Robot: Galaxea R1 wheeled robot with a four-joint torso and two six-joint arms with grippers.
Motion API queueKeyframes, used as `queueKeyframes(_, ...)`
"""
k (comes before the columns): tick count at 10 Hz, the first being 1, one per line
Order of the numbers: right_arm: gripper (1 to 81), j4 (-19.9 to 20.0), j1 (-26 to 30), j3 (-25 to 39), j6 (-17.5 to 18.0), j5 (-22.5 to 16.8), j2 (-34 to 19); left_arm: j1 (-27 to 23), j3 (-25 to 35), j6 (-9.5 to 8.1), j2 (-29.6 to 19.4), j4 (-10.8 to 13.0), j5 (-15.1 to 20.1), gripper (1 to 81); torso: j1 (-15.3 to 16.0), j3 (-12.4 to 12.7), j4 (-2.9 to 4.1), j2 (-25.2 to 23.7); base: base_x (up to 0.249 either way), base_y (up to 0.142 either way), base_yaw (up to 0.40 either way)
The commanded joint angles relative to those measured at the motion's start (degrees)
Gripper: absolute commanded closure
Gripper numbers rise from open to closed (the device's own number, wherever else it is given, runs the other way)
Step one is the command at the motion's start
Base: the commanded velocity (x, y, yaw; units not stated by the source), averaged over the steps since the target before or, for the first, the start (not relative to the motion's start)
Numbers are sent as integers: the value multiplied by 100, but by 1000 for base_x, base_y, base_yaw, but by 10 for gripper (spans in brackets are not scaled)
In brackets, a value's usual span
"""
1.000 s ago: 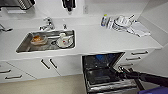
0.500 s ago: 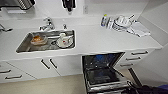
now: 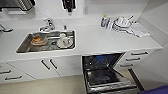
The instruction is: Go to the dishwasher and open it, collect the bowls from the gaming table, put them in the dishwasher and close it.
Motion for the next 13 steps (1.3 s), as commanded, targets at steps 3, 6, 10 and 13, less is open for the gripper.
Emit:
queueKeyframes(3,10,-9,-789,-81,-387,90,-86,97,30,-1,98,-32,509,10,601,2,0,-953,0,0,0)
queueKeyframes(6,10,62,-1229,-441,-369,458,362,80,-58,17,115,-23,500,10,1005,5,0,-1607,0,0,0)
queueKeyframes(10,10,944,-1221,-1020,-44,818,837,44,-155,17,142,-23,500,10,1536,9,0,-2466,0,0,0)
queueKeyframes(13,10,2905,-896,-1459,-44,784,864,44,-155,8,142,-49,509,10,1941,11,0,-3117,0,0,0)
